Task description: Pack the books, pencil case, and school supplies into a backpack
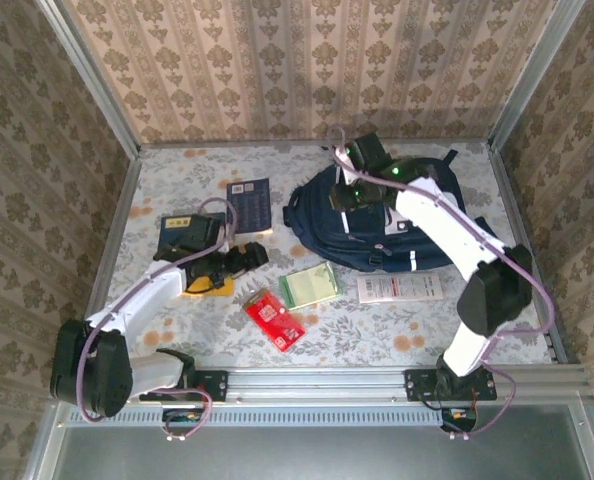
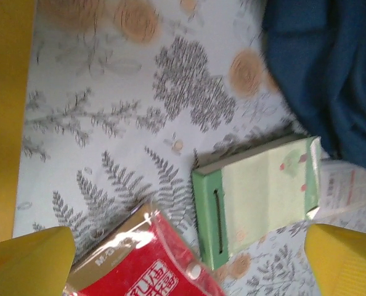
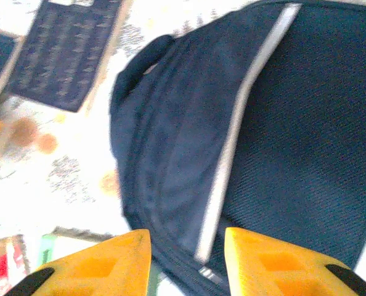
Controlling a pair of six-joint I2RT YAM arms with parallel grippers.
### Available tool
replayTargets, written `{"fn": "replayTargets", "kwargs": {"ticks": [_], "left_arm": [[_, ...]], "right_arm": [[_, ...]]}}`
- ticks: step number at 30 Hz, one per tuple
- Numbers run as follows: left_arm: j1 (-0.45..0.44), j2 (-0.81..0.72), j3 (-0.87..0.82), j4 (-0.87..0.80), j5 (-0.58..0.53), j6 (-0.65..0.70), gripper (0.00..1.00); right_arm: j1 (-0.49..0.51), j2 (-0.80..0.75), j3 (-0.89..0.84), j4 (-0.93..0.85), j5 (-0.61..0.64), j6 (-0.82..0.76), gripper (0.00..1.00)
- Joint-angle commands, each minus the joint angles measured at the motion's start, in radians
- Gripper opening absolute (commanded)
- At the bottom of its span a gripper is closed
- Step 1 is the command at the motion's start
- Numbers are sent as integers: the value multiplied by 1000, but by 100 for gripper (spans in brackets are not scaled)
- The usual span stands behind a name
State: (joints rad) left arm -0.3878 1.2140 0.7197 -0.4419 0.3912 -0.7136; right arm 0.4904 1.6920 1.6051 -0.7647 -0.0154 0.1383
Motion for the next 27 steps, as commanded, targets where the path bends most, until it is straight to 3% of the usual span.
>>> {"fn": "replayTargets", "kwargs": {"ticks": [1,4,8,10,12,17,27], "left_arm": [[-38,-4,-39,-9,-13,-20,95],[-52,3,-51,-32,-34,-35,92],[-52,41,-21,-158,-90,-56,88],[-52,57,-28,-177,-64,-78,87],[-54,55,-65,-157,-33,-110,86],[-50,6,-178,-29,38,-201,82],[-51,-24,-326,160,78,-321,78]], "right_arm": [[77,-35,-114,28,-39,63,37],[145,-79,-211,51,-90,72,34],[204,-108,-360,161,-286,142,30],[220,-78,-400,187,-392,161,27],[230,-40,-453,221,-526,173,26],[254,-19,-560,335,-667,214,28],[321,107,-642,557,-582,332,41]]}}
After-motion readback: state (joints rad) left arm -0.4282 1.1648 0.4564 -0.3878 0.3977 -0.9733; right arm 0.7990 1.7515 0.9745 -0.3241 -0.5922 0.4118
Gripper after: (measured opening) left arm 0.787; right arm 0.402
